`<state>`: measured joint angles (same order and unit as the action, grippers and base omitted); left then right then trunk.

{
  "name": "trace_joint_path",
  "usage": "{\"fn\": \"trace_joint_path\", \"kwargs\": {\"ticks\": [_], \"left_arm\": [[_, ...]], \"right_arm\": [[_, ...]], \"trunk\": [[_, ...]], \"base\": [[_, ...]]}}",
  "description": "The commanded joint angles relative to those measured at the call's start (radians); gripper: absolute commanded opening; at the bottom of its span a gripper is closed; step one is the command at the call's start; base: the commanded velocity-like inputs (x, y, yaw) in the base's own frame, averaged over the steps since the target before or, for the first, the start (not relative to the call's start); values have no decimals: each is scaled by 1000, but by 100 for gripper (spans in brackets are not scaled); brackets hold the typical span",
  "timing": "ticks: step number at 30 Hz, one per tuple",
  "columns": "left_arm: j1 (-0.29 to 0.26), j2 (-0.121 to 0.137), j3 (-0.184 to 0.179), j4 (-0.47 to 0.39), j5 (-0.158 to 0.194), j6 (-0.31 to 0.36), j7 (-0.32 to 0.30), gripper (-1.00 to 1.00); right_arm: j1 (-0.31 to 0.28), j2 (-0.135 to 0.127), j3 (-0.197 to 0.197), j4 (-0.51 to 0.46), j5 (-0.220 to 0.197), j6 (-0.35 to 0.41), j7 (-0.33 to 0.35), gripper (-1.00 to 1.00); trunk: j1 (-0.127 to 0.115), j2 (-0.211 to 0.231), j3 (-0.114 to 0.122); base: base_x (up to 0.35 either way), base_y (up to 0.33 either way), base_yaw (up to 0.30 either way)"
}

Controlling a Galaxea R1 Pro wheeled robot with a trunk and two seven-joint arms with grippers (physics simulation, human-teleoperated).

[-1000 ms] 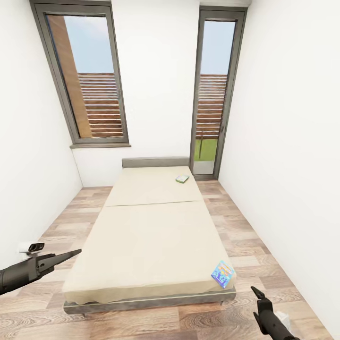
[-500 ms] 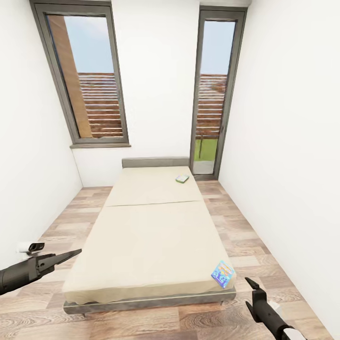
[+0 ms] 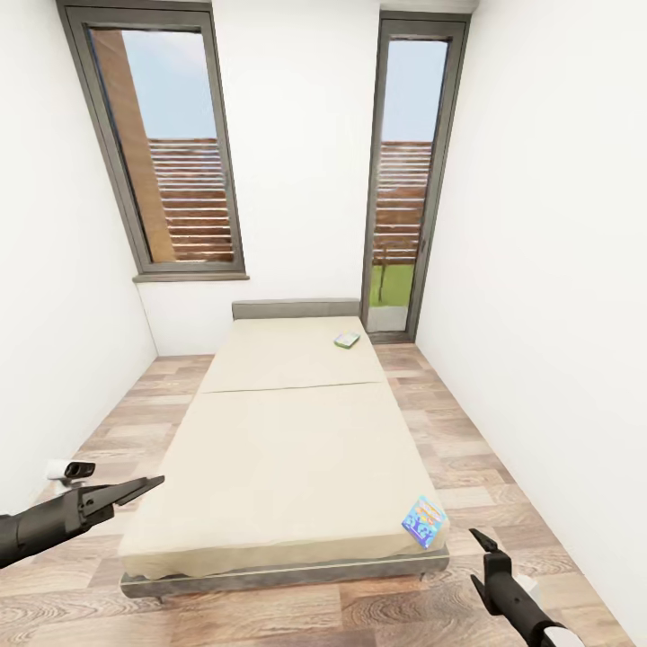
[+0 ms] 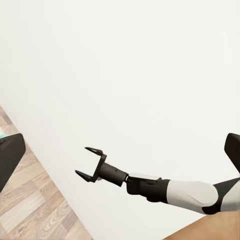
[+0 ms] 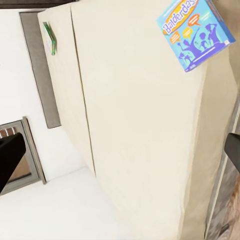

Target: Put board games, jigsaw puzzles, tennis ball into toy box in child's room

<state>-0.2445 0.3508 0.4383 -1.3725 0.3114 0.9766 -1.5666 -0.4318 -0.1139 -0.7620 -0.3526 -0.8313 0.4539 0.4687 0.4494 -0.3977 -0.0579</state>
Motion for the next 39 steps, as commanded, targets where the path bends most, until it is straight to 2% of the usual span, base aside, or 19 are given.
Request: {"fn": "trace_joint_path", "kwargs": {"ticks": [1, 12, 29, 39], "left_arm": [[-1, -1, 0, 0, -1, 10, -4, 100], [-1, -7, 5, -1, 0, 0, -4, 100], [-1, -8, 2, 0, 0, -3, -4, 100], [-1, -8, 2, 0, 0, -3, -4, 100]], "right_arm": [[-1, 0, -6, 0, -4, 9, 1, 100], [-1, -4, -7, 1, -5, 9, 8, 100], [-1, -1, -4, -2, -3, 4, 15, 100], [-1, 5, -2, -5, -3, 1, 17, 100]], "trunk": [[1, -2, -2], [1, -2, -8], [1, -2, -30], [1, -2, -33]], "base": [[0, 0, 0], [0, -11, 0], [0, -196, 0], [55, -158, 0]]}}
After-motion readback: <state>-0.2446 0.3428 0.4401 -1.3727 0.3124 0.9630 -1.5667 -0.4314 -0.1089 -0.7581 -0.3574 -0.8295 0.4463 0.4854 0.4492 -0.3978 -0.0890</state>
